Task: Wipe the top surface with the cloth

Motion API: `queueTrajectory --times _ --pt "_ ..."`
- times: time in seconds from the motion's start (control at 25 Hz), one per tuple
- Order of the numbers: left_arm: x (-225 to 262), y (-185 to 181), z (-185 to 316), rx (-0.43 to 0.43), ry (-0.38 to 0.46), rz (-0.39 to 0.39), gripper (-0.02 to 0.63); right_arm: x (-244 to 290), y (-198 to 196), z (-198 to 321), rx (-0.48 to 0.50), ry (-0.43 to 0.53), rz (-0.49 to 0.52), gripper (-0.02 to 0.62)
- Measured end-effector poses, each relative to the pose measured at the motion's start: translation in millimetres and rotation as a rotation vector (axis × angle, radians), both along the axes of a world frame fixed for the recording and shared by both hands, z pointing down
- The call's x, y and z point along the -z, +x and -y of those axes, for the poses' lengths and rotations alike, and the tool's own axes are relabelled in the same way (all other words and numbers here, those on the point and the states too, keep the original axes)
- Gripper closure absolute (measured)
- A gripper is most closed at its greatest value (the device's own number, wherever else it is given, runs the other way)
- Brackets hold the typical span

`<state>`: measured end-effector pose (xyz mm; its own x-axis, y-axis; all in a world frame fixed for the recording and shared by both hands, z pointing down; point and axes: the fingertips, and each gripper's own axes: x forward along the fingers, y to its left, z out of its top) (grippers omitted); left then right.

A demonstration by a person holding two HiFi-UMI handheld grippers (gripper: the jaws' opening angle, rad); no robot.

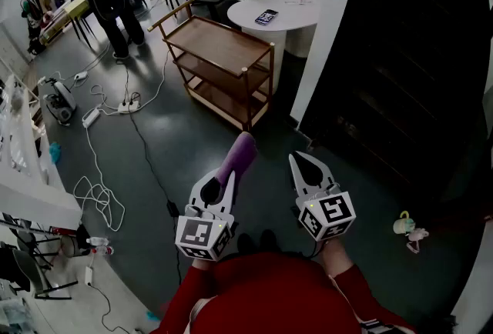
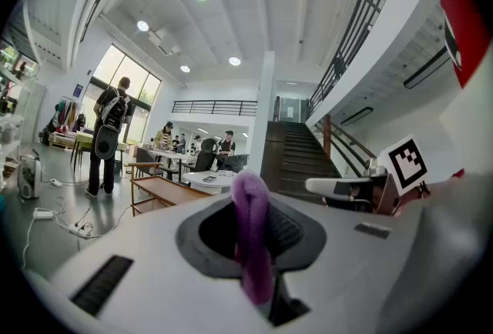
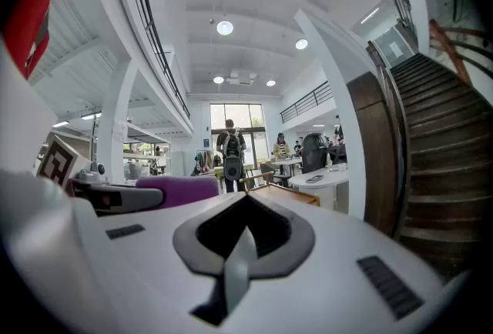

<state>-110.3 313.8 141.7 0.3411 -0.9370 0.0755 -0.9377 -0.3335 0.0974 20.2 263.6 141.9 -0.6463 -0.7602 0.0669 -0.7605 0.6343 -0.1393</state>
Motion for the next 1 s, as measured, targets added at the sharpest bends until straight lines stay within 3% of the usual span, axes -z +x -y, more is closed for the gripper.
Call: queueTrajectory --times 0.72,1.0 --pt "-4.3 -12.5 5.0 0.004 -0.023 -0.004 0.552 -3.7 -12.8 5.0 0.014 -0.024 0.028 0.583" --pt "-8.9 -12.3 16.7 -0.032 -0.030 0.013 0.552 -9.7 -3.4 14.2 -0.047 -0.051 0.026 0.583"
